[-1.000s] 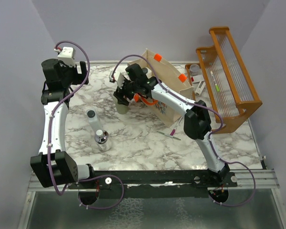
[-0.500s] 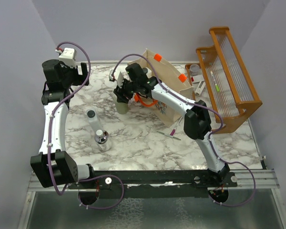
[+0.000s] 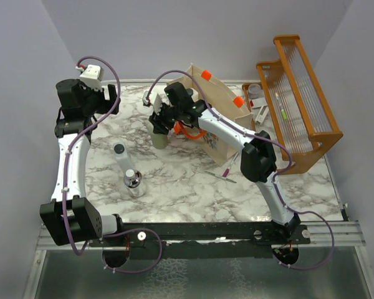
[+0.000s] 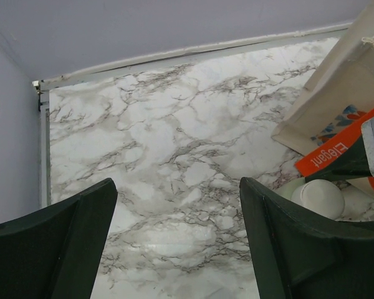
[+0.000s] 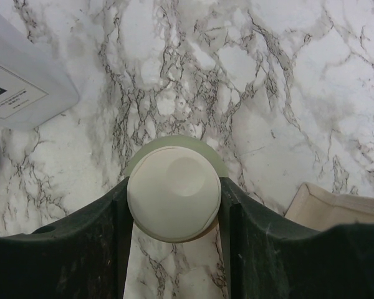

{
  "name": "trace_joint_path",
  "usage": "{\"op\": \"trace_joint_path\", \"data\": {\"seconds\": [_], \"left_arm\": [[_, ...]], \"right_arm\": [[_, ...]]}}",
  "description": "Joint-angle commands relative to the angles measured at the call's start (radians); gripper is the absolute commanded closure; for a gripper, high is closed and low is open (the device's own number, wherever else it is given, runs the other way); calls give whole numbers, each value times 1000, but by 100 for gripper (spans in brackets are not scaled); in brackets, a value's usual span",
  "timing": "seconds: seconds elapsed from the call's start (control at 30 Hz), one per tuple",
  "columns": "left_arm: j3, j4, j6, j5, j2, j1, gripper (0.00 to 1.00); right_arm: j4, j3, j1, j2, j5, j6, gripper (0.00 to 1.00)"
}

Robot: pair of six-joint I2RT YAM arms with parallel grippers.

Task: Place the personal care products into the canvas bag
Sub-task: Pick up the care product from the center of the board.

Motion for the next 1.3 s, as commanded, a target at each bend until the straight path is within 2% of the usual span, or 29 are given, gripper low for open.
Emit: {"op": "trace_joint_path", "data": {"seconds": [0.0,0.37,0.7,0.97,1.27], "left_arm": [[-21,11,-2,57,-26,4,19],[-43,20,4,70,-16,-1,22],[-62,54,8,131,-7,-24,23],[-124,95,5,196,-13,-64,23],[-179,127,13,233,-2,-156,23]], "right_arm": [[-36,4,7,-88,-67,-14,99],[-85,-81,7,-278,-140,-50,99],[-137,-134,7,-464,-124,-101,99],[-204,-69,7,-556,-126,-97,99],[-264,42,5,-592,-56,-94,99]]}}
